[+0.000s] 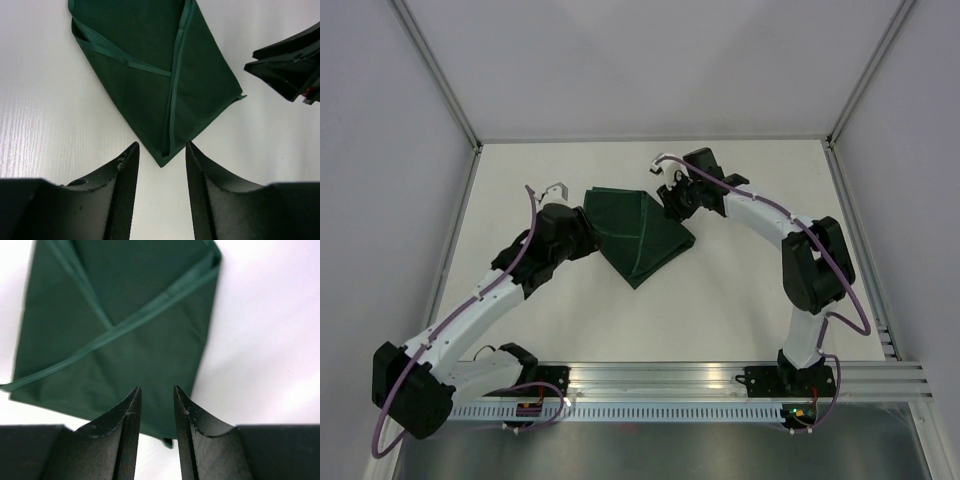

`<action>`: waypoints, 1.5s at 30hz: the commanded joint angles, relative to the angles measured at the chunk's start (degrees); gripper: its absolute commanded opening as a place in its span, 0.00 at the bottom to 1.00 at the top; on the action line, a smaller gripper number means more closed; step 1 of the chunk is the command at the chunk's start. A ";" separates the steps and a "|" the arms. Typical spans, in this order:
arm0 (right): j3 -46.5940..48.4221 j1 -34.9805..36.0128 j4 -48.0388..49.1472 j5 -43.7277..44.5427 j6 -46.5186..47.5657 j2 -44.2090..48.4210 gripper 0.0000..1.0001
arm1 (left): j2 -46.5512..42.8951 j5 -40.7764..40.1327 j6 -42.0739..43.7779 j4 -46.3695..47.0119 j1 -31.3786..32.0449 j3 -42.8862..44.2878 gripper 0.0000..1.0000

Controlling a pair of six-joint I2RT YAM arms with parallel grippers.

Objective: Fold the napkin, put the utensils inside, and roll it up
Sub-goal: Fold the napkin

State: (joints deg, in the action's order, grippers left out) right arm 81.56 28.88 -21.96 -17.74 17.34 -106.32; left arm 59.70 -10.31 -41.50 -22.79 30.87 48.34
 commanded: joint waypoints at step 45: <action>-4.74 -6.38 -14.78 -6.08 -5.30 -7.06 0.34 | 50.41 7.40 4.31 7.67 -9.87 21.09 0.42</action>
State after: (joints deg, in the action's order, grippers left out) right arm 79.22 22.63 -32.29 -23.68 13.67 -115.50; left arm 107.44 -6.15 -40.86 -13.61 21.23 65.71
